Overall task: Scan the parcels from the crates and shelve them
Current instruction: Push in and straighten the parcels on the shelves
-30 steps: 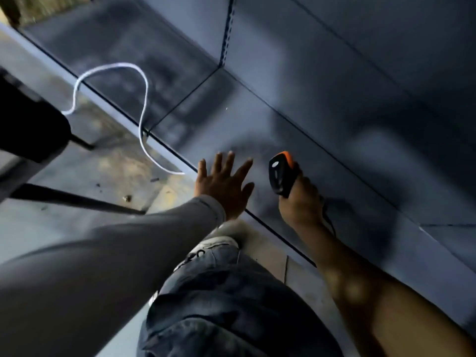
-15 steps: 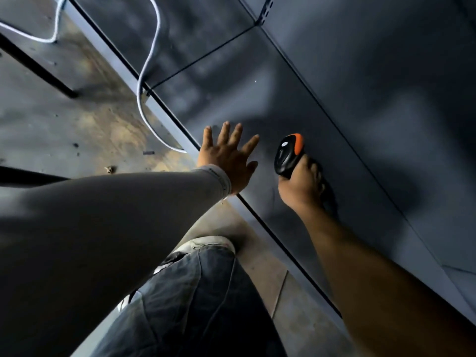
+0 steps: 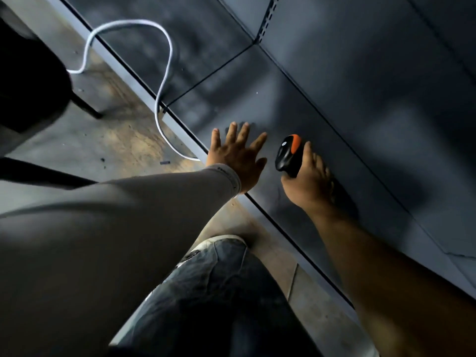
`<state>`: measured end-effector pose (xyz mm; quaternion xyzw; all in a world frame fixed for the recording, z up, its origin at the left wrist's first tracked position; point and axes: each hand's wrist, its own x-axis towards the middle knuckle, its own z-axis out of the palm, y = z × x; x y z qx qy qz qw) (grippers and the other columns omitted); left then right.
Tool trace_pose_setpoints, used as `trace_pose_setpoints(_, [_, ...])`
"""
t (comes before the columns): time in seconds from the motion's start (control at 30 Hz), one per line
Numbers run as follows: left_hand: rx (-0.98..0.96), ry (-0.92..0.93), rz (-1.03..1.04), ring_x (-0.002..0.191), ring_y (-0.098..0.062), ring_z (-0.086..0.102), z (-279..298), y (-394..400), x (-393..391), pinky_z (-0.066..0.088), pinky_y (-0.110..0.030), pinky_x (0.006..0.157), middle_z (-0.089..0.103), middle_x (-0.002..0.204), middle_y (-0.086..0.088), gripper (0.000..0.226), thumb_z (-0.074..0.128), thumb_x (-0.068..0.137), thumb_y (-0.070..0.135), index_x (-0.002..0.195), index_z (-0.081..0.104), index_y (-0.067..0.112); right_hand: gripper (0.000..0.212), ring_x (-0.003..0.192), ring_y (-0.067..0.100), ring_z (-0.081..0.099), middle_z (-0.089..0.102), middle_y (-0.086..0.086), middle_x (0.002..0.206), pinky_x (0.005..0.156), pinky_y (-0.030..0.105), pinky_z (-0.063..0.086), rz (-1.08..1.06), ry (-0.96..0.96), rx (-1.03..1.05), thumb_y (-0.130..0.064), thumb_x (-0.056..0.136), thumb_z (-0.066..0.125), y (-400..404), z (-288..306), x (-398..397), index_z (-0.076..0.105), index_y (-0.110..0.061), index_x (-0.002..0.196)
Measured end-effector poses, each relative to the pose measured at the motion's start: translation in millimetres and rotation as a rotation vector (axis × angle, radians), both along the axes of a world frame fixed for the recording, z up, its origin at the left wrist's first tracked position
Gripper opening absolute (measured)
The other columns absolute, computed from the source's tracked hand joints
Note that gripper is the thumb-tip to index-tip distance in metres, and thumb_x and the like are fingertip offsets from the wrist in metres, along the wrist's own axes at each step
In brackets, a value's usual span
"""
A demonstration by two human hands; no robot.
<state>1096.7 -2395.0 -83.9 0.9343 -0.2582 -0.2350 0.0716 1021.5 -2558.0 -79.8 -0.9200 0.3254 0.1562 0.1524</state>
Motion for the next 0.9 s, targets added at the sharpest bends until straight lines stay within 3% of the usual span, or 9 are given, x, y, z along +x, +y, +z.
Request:
trace_pose_setpoints(0.23, [-0.012, -0.012, -0.042, 0.16, -0.032, -0.01, 79.2, 7.6, -24.9, 0.0, -0.062, 0.126, -0.009, 0.174, -0.002, 0.063, 0.018, 0.108, 0.059, 0.163, -0.008, 0.043, 0.086, 0.153, 0.039, 0.023, 0.018, 0.006, 0.171, 0.121, 0.055, 0.026, 0.151, -0.013, 0.034, -0.039, 0.096, 0.063, 26.5, 87.9, -13.7, 0.011, -0.034, 0.165])
trace_pose_setpoints(0.4, [-0.022, 0.015, -0.044, 0.16, -0.03, -0.011, 145.4, 12.6, -51.7, -0.003, -0.061, 0.126, -0.01, 0.174, -0.002, 0.065, 0.017, 0.107, 0.061, 0.164, -0.004, 0.042, 0.073, 0.152, 0.031, 0.029, 0.029, 0.003, 0.168, 0.119, 0.051, 0.033, 0.243, -0.125, 0.05, -0.04, 0.1, 0.059, 41.5, 162.9, -43.3, 0.025, -0.032, 0.164])
trace_pose_setpoints(0.57, [-0.024, -0.034, -0.074, 0.16, -0.03, -0.013, 220.2, 22.6, -78.5, -0.004, -0.061, 0.126, -0.011, 0.174, -0.002, 0.064, 0.015, 0.107, 0.06, 0.164, -0.006, 0.041, 0.068, 0.155, 0.028, 0.023, 0.021, -0.002, 0.171, 0.121, 0.053, 0.029, 0.257, -0.042, 0.034, -0.047, 0.105, 0.046, 46.5, 236.3, -74.1, 0.015, -0.038, 0.165])
trace_pose_setpoints(0.9, [-0.053, -0.138, -0.056, 0.161, -0.031, -0.005, 339.0, 65.8, -126.0, 0.003, -0.059, 0.127, -0.003, 0.175, -0.004, 0.065, 0.015, 0.106, 0.063, 0.165, 0.0, 0.041, 0.064, 0.154, 0.028, 0.026, 0.025, 0.0, 0.17, 0.123, 0.051, 0.027, 0.295, -0.146, 0.0, -0.052, 0.106, 0.041, 78.9, 359.2, -120.7, 0.019, -0.037, 0.164])
